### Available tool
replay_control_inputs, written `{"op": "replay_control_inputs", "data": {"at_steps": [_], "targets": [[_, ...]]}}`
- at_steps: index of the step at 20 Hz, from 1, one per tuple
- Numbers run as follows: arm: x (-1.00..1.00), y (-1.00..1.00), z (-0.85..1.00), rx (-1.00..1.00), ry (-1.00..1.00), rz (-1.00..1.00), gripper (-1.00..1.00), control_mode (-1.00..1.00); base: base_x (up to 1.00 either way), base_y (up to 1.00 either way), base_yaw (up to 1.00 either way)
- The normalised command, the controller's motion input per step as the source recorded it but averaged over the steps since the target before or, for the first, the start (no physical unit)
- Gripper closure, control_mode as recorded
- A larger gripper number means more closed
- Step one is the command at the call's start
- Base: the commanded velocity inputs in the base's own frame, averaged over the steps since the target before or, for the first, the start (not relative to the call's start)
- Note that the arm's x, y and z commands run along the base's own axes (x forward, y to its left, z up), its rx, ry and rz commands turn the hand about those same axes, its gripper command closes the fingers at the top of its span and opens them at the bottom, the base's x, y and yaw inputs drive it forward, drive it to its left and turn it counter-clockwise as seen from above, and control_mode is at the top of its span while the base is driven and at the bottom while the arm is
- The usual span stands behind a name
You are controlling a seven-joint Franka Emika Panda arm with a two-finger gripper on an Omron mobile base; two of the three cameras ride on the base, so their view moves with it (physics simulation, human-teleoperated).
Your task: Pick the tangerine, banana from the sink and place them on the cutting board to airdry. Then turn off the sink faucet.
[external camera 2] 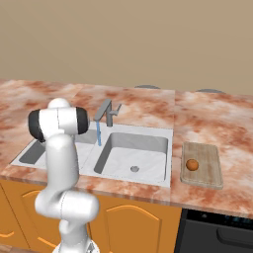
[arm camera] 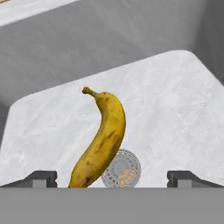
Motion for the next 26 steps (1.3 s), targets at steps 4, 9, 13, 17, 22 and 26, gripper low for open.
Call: {"op": "replay_control_inputs", "data": {"at_steps": [4, 9, 13, 17, 22, 26], "targets": [[0.32, 0.05, -0.11, 0.0, 0.05, -0.06, -1.0, -1.0, 0.0, 0.0, 0.0], [0.35, 0.1, -0.11, 0.0, 0.06, -0.06, -1.0, -1.0, 0.0, 0.0, 0.0], [0.31, 0.15, -0.16, 0.0, 0.06, -0.06, -1.0, -1.0, 0.0, 0.0, 0.0], [0.28, 0.12, -0.18, 0.0, 0.07, -0.06, -1.0, -1.0, 0.0, 0.0, 0.0], [0.27, 0.11, -0.18, 0.0, 0.07, -0.07, -1.0, -1.0, 0.0, 0.0, 0.0], [0.27, 0.09, -0.17, 0.0, 0.08, -0.08, -1.0, -1.0, 0.0, 0.0, 0.0]]}}
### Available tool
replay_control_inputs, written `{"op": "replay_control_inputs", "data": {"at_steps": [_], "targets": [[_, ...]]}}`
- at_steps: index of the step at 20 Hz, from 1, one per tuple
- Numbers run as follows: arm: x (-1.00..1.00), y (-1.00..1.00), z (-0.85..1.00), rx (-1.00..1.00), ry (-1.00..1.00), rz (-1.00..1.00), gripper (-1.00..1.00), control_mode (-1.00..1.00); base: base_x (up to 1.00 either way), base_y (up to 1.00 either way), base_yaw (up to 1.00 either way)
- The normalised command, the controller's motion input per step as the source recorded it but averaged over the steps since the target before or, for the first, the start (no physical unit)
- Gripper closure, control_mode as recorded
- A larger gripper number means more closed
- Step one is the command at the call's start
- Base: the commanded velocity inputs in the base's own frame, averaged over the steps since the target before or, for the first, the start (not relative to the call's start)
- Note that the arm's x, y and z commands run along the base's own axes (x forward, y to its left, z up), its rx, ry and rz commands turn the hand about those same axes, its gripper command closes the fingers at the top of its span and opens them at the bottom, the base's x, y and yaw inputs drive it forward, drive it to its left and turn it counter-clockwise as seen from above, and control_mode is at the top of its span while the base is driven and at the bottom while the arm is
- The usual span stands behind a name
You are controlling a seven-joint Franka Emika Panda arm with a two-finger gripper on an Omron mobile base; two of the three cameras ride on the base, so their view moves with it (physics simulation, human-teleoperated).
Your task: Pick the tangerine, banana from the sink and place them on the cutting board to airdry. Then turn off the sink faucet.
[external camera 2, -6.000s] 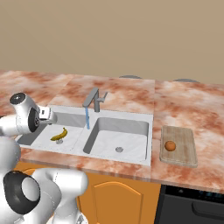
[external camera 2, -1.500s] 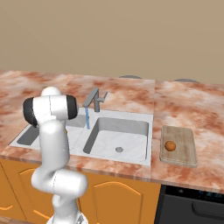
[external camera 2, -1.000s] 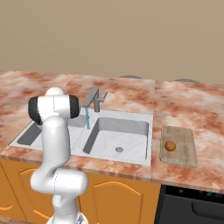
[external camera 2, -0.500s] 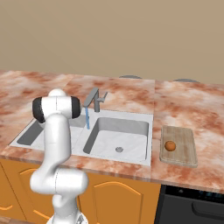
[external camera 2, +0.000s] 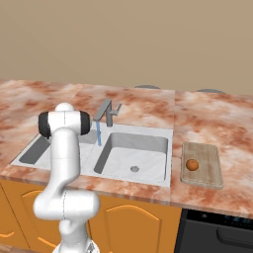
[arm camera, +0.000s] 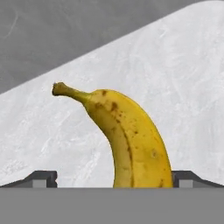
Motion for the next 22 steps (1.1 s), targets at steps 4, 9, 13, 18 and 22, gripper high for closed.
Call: {"op": "replay_control_inputs", "data": {"at_steps": [4, 9, 13, 18, 22], "targets": [[0.25, 0.07, -0.16, 0.0, 0.07, -0.08, 1.0, -1.0, 0.0, 0.0, 0.0], [0.14, 0.01, -0.06, 0.01, 0.06, -0.08, 1.0, -1.0, 0.0, 0.0, 0.0], [0.0, -0.02, 0.05, 0.03, 0.03, -0.05, 1.0, -1.0, 0.0, 0.0, 0.0], [-0.05, -0.07, 0.36, 0.03, 0.01, -0.01, 1.0, -1.0, 0.0, 0.0, 0.0], [-0.18, -0.09, 0.51, 0.04, 0.03, 0.0, 1.0, -1.0, 0.0, 0.0, 0.0]]}}
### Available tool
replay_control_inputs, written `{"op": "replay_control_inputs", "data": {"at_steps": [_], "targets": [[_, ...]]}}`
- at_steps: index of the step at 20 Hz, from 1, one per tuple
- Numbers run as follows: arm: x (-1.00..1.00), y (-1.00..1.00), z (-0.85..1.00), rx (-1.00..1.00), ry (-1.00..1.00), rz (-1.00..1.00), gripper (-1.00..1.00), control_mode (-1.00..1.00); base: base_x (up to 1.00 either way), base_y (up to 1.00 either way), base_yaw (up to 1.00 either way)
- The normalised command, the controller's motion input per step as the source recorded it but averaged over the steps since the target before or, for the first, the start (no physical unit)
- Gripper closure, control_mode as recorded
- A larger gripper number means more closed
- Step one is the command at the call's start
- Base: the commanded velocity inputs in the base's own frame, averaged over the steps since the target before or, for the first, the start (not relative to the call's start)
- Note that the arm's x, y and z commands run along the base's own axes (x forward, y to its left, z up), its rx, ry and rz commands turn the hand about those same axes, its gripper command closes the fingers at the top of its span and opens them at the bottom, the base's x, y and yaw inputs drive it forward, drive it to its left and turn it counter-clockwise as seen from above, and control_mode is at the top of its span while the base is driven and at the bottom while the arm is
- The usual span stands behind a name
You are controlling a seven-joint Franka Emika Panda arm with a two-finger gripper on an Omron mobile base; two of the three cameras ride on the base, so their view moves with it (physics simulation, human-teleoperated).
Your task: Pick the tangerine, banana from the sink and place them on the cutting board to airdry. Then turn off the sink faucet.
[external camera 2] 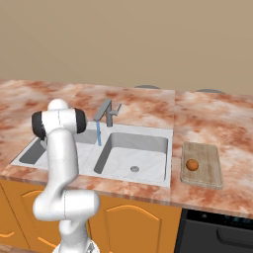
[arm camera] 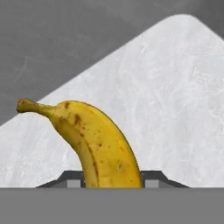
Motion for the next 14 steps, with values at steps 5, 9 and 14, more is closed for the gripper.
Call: {"op": "replay_control_inputs", "data": {"at_steps": [5, 9, 14], "targets": [[-0.38, -0.1, 0.53, 0.02, 0.0, 0.0, 1.0, -1.0, 0.0, 0.0, 0.0], [-0.45, -0.08, 0.66, 0.02, 0.0, 0.0, 1.0, -1.0, 0.0, 0.0, 0.0], [-0.4, -0.13, 0.76, 0.01, 0.0, 0.0, 1.0, -1.0, 0.0, 0.0, 0.0]]}}
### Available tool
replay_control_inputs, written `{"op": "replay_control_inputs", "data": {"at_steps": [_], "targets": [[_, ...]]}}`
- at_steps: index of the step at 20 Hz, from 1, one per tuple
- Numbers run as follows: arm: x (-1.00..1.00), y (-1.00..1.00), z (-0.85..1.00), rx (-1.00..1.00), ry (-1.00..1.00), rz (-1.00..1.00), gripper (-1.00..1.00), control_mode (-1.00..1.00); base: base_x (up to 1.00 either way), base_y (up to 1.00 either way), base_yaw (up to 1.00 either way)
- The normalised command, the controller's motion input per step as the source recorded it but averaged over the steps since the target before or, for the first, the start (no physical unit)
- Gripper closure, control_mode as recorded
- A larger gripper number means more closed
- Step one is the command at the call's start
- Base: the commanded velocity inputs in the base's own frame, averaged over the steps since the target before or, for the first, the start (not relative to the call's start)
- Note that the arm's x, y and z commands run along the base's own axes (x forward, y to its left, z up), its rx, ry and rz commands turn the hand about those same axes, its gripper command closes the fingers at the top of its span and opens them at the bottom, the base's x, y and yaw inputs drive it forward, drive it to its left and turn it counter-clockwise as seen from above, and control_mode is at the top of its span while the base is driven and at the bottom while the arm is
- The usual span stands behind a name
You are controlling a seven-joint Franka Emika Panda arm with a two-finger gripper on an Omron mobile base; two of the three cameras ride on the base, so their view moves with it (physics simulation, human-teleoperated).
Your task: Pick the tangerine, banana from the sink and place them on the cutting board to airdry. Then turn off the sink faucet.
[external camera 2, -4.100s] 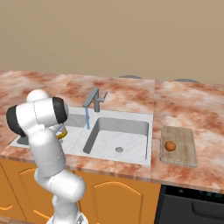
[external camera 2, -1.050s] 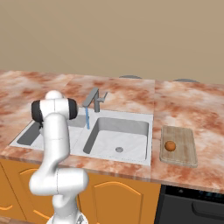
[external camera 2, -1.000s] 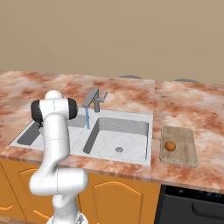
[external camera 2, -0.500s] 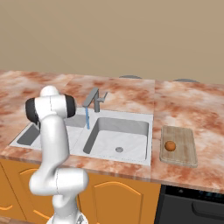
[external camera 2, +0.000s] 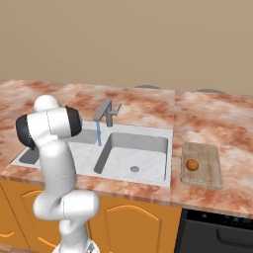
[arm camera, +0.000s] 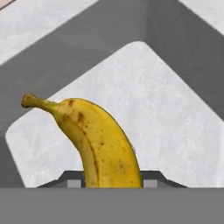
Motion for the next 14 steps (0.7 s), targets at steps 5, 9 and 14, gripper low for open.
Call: {"op": "replay_control_inputs", "data": {"at_steps": [5, 9, 14], "targets": [[-0.39, -0.06, 0.88, 0.0, 0.0, 0.0, 1.0, -1.0, 0.0, 0.0, 0.0], [-0.39, -0.12, 0.98, 0.0, 0.0, 0.02, 1.0, -1.0, 0.0, 0.0, 0.0], [-0.33, -0.24, 0.74, 0.0, 0.0, 0.04, 1.0, -1.0, 0.0, 0.0, 0.0]]}}
